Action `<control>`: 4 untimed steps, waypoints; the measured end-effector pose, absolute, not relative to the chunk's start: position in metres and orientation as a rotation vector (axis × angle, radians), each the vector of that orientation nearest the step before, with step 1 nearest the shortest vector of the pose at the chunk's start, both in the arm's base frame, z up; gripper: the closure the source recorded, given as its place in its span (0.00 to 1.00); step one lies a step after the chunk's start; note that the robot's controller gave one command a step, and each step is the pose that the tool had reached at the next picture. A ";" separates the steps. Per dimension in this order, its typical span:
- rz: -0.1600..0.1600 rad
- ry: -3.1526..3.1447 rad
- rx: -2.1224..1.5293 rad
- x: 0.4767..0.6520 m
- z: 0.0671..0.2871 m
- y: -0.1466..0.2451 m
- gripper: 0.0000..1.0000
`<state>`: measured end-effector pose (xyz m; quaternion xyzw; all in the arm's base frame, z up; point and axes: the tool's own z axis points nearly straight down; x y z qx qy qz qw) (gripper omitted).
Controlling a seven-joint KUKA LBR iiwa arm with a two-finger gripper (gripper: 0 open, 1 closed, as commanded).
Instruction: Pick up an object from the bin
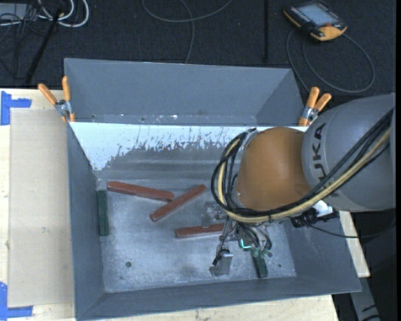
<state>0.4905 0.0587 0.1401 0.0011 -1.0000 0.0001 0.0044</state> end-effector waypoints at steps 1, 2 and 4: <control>0.000 -3.139 0.001 0.492 0.143 0.059 0.00; -0.003 -3.140 -0.109 0.519 0.131 0.047 0.00; -0.001 -3.124 -0.341 0.574 0.080 0.059 1.00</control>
Offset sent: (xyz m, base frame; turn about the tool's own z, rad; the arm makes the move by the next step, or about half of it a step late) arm 0.0949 -0.0502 -0.0442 0.2632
